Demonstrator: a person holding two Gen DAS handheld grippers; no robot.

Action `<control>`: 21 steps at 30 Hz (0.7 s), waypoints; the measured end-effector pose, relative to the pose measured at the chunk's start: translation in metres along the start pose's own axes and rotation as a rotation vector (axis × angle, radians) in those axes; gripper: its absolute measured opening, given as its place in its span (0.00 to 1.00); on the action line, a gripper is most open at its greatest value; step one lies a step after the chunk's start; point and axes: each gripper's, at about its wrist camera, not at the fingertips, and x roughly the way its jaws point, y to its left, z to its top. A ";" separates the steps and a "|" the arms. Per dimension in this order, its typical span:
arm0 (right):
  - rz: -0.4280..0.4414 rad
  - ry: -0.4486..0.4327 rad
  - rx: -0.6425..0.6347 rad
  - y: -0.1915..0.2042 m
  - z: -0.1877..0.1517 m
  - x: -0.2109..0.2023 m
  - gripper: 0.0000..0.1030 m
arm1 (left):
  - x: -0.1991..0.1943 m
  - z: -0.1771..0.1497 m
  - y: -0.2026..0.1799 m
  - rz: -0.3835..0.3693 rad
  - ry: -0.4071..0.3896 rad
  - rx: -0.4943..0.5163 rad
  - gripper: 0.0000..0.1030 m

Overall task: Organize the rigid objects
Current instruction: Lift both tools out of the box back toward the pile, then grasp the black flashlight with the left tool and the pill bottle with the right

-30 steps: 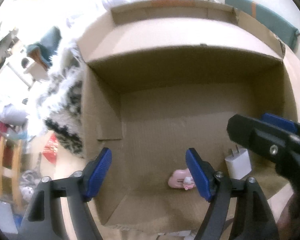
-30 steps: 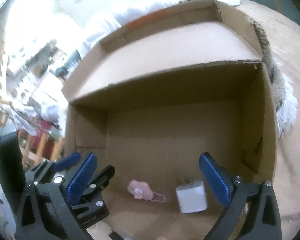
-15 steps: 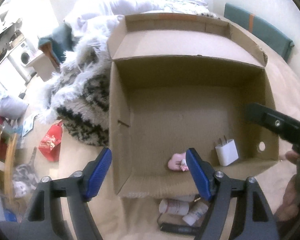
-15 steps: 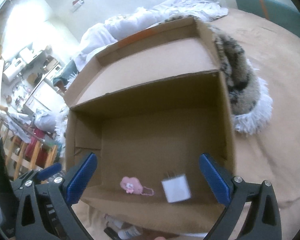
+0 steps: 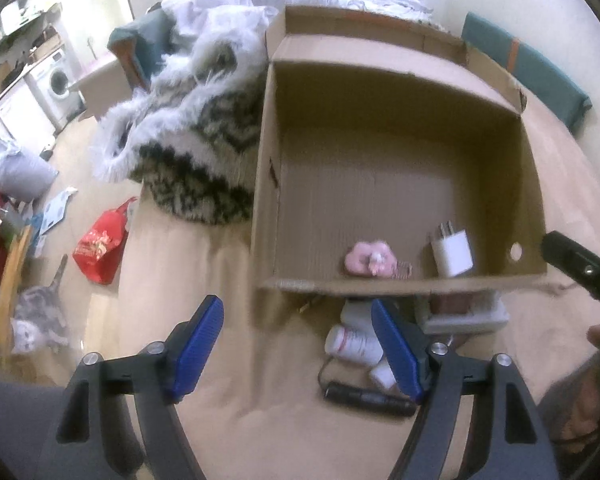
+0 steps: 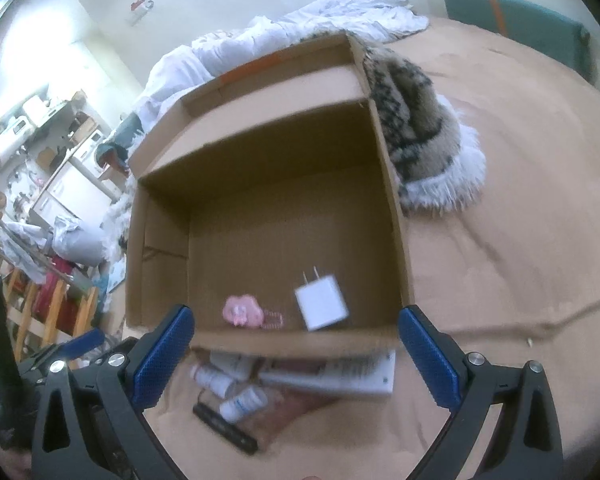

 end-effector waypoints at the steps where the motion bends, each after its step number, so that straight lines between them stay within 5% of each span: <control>1: -0.005 0.004 0.002 -0.002 -0.004 -0.002 1.00 | 0.000 -0.004 -0.001 0.001 0.007 0.001 0.72; 13: -0.107 0.096 0.064 -0.011 -0.036 0.006 1.00 | 0.035 -0.038 0.011 -0.094 0.154 -0.096 0.72; 19: -0.102 0.150 0.084 -0.015 -0.039 0.017 1.00 | 0.068 -0.052 -0.015 -0.264 0.320 0.004 0.72; 21: -0.095 0.167 0.103 -0.018 -0.039 0.020 1.00 | 0.070 -0.054 -0.023 -0.251 0.315 0.041 0.72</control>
